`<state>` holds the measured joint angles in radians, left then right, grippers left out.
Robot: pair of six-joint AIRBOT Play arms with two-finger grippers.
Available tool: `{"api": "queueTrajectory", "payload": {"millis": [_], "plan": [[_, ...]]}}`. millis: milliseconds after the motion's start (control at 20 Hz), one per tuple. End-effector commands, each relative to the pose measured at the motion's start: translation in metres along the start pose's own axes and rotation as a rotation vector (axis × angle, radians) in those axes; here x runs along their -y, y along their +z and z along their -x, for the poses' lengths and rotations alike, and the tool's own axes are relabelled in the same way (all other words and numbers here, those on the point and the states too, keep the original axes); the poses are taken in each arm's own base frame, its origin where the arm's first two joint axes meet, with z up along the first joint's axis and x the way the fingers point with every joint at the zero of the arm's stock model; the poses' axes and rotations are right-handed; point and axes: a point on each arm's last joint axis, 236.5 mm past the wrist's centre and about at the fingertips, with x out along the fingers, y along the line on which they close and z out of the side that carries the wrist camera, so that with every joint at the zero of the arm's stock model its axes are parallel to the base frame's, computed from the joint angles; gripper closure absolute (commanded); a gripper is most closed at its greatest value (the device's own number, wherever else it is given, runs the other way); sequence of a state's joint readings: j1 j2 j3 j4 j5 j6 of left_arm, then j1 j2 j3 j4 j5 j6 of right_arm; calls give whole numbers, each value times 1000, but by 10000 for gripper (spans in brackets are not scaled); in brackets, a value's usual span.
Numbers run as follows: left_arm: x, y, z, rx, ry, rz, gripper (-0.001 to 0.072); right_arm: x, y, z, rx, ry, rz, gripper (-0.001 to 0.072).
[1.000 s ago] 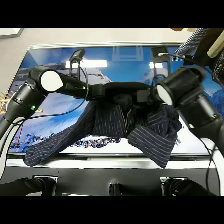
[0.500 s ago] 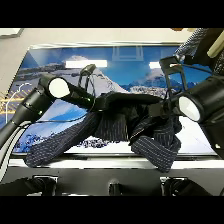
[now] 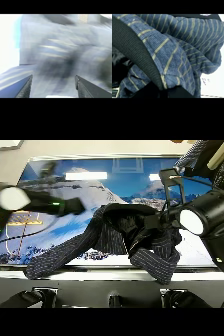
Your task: Fold the clothes and pants, and hang the long-sleeved shirts on hangers.
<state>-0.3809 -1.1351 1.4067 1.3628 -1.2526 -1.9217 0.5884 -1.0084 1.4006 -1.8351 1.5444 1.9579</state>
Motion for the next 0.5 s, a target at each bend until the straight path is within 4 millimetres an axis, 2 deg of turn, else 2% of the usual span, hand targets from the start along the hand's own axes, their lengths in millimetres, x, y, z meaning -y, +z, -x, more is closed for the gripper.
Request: {"api": "queueTrajectory", "payload": {"millis": [0,150,400,450], "plan": [[-107,-9,50,100,193,124,116,-6,-1,0,-3,26,-2,695],[-175,-23,80,151,309,205,117,-7,1,0,6,29,-2,695],[-228,-27,105,204,415,365,117,-9,5,0,23,36,-3,695],[-245,-31,109,205,461,397,33,-8,5,0,22,36,-3,695]]}}
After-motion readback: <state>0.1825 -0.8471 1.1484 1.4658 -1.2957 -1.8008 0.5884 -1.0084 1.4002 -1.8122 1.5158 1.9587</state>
